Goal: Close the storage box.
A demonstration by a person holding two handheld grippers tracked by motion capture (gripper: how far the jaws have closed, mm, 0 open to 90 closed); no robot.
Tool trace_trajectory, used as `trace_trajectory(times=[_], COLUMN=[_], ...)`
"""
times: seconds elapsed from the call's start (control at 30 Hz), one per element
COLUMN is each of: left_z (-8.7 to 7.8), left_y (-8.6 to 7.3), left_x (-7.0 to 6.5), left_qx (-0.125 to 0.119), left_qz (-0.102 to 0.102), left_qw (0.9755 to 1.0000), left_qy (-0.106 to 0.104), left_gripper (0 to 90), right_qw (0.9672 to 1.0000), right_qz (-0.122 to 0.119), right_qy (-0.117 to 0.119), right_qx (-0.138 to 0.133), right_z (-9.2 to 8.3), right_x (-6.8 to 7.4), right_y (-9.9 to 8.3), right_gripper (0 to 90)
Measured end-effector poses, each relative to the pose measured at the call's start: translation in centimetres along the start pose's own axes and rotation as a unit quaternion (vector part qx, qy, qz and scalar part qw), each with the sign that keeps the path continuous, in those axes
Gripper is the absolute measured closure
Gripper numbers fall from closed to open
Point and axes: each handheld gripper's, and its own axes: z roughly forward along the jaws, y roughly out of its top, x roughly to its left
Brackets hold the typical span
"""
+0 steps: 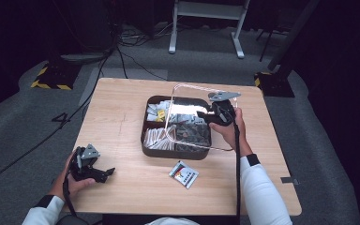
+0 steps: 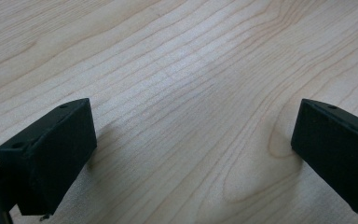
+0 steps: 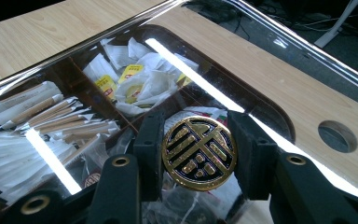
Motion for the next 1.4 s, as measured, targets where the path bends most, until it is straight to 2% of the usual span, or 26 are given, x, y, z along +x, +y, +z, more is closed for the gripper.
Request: trace_trajectory(times=[0.57, 1.1, 1.4], left_z=[0.0, 0.0, 0.0], left_y=[0.0, 0.0, 0.0], left_x=[0.0, 0.0, 0.0], left_qx=[0.000, 0.000, 0.000], left_qz=[0.000, 0.000, 0.000], left_qw=[1.0000, 1.0000, 1.0000], left_qy=[0.000, 0.000, 0.001], left_gripper=[0.3, 0.3, 0.3], right_qw=[0.9995, 0.9989, 0.9986], right_qz=[-0.011, -0.014, -0.015], right_qy=[0.027, 0.039, 0.043], right_qx=[0.006, 0.020, 0.027], right_z=[3.1, 5.8, 7.0], right_x=[2.4, 3.7, 4.0], right_y=[1.3, 1.8, 1.7], right_gripper=[59.6, 59.6, 59.6])
